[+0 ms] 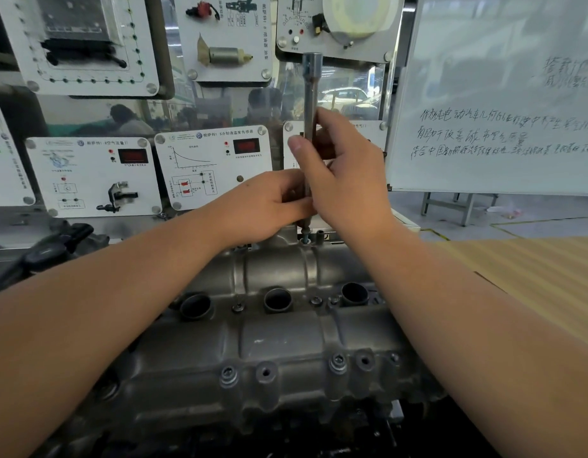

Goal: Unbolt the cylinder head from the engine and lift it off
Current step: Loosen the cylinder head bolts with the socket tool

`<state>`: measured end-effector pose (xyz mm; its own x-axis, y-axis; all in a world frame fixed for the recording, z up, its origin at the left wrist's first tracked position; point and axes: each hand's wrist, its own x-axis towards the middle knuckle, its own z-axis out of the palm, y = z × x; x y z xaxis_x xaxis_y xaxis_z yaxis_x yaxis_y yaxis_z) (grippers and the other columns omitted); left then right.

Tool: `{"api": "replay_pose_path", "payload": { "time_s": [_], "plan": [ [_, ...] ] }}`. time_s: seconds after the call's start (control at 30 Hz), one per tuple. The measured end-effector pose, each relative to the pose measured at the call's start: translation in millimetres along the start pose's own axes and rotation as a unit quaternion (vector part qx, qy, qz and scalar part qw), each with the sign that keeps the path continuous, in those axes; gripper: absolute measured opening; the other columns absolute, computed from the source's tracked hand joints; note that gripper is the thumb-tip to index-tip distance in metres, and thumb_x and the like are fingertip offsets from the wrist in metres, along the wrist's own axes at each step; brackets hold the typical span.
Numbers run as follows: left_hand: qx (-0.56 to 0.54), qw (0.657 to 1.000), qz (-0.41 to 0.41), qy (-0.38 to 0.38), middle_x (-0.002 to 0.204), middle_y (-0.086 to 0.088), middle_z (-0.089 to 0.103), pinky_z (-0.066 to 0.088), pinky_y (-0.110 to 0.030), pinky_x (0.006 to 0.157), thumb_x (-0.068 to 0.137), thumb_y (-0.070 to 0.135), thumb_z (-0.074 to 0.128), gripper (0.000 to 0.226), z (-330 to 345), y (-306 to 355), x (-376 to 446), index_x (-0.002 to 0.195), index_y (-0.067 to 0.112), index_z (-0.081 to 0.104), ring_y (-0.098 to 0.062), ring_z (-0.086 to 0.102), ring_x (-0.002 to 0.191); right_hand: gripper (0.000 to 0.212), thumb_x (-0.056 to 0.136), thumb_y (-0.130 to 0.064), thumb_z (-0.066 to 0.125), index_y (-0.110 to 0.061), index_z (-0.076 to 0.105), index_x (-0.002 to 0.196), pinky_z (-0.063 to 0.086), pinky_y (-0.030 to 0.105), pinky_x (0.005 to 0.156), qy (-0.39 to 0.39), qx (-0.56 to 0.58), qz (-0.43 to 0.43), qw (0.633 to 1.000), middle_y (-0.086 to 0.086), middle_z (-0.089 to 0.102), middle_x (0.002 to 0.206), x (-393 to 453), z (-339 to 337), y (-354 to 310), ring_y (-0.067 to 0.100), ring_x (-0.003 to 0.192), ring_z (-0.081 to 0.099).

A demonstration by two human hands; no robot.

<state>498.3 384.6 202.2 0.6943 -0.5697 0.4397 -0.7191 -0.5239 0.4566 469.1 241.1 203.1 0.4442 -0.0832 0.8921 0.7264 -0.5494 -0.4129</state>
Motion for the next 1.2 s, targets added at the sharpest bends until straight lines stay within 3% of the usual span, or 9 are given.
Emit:
{"api": "replay_pose_path", "payload": {
  "time_s": [0.17, 0.27, 0.47, 0.57, 0.67, 0.8, 0.97, 1.03, 1.2],
  "plan": [
    [-0.024, 1.0, -0.009, -0.01, 0.105, 0.002, 0.075, 0.052, -0.055, 0.09, 0.105, 0.036, 0.053, 0.026, -1.2, 1.2, -2.1, 0.122, 0.02, 0.064, -0.035, 0.068, 0.1, 0.032, 0.104, -0.022, 0.048, -0.013, 0.057, 0.134, 0.056, 0.032, 0.072, -0.023, 0.002, 0.024, 0.999, -0.006, 0.072, 0.087, 0.5, -2.2, -0.2, 0.007, 0.079, 0.068],
    [-0.004, 1.0, -0.005, -0.006, 0.098, 0.007, 0.074, 0.054, -0.048, 0.088, 0.102, 0.039, 0.057, 0.017, -1.4, 0.4, -0.1, 0.113, 0.029, 0.065, -0.017, 0.07, 0.091, 0.051, 0.105, -0.025, 0.048, -0.018, 0.036, 0.154, 0.058, 0.035, 0.077, -0.027, 0.013, 0.04, 0.999, -0.005, 0.074, 0.094, -1.2, -1.9, -1.1, 0.009, 0.084, 0.07],
    [-0.011, 1.0, 0.007, 0.002, 0.094, 0.003, 0.074, 0.055, -0.053, 0.084, 0.1, 0.042, 0.059, 0.019, 0.1, -0.1, -0.5, 0.11, 0.027, 0.066, -0.025, 0.069, 0.086, 0.018, 0.1, -0.023, 0.057, -0.007, 0.065, 0.103, 0.047, 0.022, 0.063, 0.009, -0.005, -0.01, 1.0, -0.006, 0.065, 0.075, 0.2, -0.9, 1.1, 0.008, 0.07, 0.06],
    [-0.018, 1.0, 0.0, -0.004, 0.096, 0.001, 0.075, 0.055, -0.056, 0.081, 0.104, 0.036, 0.054, 0.021, 0.2, -2.3, -0.2, 0.113, 0.022, 0.066, -0.035, 0.069, 0.09, 0.024, 0.103, -0.025, 0.048, -0.011, 0.06, 0.118, 0.053, 0.033, 0.069, -0.014, 0.011, 0.02, 1.0, 0.002, 0.072, 0.084, 0.5, 1.0, 1.7, 0.015, 0.079, 0.069],
    [-0.004, 1.0, 0.007, -0.005, 0.088, 0.013, 0.073, 0.055, -0.044, 0.074, 0.103, 0.037, 0.056, 0.02, -0.2, -5.0, 2.7, 0.107, 0.022, 0.068, -0.016, 0.068, 0.076, 0.051, 0.105, -0.027, 0.045, -0.017, 0.035, 0.154, 0.055, 0.033, 0.074, -0.016, 0.017, 0.033, 0.999, 0.003, 0.075, 0.089, -1.2, 1.9, -1.4, 0.013, 0.082, 0.07],
    [0.019, 1.0, 0.018, -0.005, 0.09, 0.025, 0.069, 0.05, -0.015, 0.066, 0.099, 0.045, 0.057, 0.006, 0.2, -6.8, 6.0, 0.097, 0.041, 0.061, 0.0, 0.066, 0.078, 0.045, 0.101, -0.028, 0.058, -0.014, 0.05, 0.143, 0.049, 0.013, 0.07, -0.007, 0.017, 0.004, 1.0, -0.015, 0.068, 0.087, -0.8, 1.6, 0.3, -0.002, 0.078, 0.065],
    [-0.013, 1.0, 0.008, -0.006, 0.075, 0.021, 0.07, 0.041, -0.015, 0.052, 0.103, 0.042, 0.053, 0.024, 1.9, -9.2, 5.1, 0.114, 0.024, 0.064, 0.002, 0.056, 0.056, 0.02, 0.102, -0.022, 0.052, -0.006, 0.064, 0.106, 0.053, 0.029, 0.071, 0.004, 0.008, 0.006, 1.0, -0.004, 0.067, 0.078, 1.4, -2.6, 0.5, 0.009, 0.079, 0.066],
    [-0.023, 1.0, 0.005, -0.006, 0.079, 0.011, 0.071, 0.045, -0.025, 0.054, 0.105, 0.04, 0.051, 0.023, 1.9, -10.1, 4.8, 0.118, 0.026, 0.063, -0.003, 0.055, 0.058, 0.022, 0.104, -0.022, 0.048, -0.009, 0.062, 0.114, 0.056, 0.04, 0.076, -0.013, 0.017, 0.023, 1.0, 0.002, 0.071, 0.085, 1.2, -3.9, -0.3, 0.017, 0.089, 0.07],
    [-0.002, 1.0, 0.01, -0.007, 0.079, 0.018, 0.071, 0.048, -0.019, 0.06, 0.101, 0.04, 0.058, 0.026, 0.0, -9.1, 6.7, 0.114, 0.019, 0.063, 0.001, 0.061, 0.061, 0.041, 0.103, -0.029, 0.053, -0.016, 0.051, 0.142, 0.051, 0.018, 0.071, -0.009, 0.011, 0.02, 1.0, -0.01, 0.07, 0.087, 0.5, -1.6, -0.7, 0.001, 0.078, 0.065]
  ]
}}
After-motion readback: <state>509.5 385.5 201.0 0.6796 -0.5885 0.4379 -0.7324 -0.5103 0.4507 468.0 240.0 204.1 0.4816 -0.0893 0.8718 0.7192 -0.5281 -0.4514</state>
